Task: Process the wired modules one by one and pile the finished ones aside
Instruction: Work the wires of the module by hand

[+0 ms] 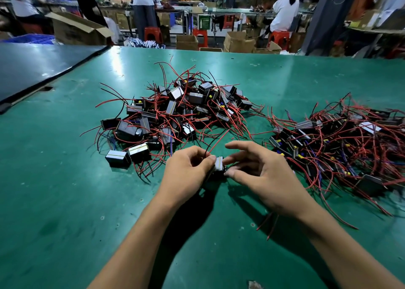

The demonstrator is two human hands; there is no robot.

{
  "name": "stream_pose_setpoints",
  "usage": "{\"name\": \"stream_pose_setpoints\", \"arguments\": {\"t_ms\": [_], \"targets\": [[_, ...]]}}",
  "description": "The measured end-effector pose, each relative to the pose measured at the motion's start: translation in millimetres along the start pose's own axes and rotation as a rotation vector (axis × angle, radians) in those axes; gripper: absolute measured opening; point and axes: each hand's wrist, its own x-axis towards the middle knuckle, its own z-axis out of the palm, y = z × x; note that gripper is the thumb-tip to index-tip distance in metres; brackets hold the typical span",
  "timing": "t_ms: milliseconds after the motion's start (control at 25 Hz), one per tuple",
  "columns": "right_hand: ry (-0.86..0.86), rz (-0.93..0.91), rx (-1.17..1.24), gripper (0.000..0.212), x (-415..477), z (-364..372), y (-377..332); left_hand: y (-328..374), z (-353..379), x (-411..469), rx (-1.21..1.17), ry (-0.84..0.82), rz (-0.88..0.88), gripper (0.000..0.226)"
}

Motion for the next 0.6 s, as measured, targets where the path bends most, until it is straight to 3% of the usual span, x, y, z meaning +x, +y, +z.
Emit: {"name": "stream_pose_setpoints", "arguments": {"t_ms": [160, 320, 440, 520, 600], "targets": [[-0.031, -0.114, -0.378, 0.024, 2, -3, 10, -4, -4, 1, 0.065, -0.032, 0.014, 0.018], [-0.120, -0.240, -0.570, 0.043, 6, -12, 21, -4, -5, 2, 0.026, -0.078, 0.040, 0.004], [-0.116, -0.242, -0.698, 0.041, 9, -10, 27, -4, -2, -1, 0.164, -0.097, 0.185, 0.012], [-0.118, -0.181, -0.677, 0.048, 11, -6, 30, -4, -2, -2, 0.248, -0.093, 0.291, 0.018], [-0.116, -0.156, -0.623, 0.056, 12, -5, 32, -6, -5, 0, 0.276, -0.087, 0.273, 0.018]]}}
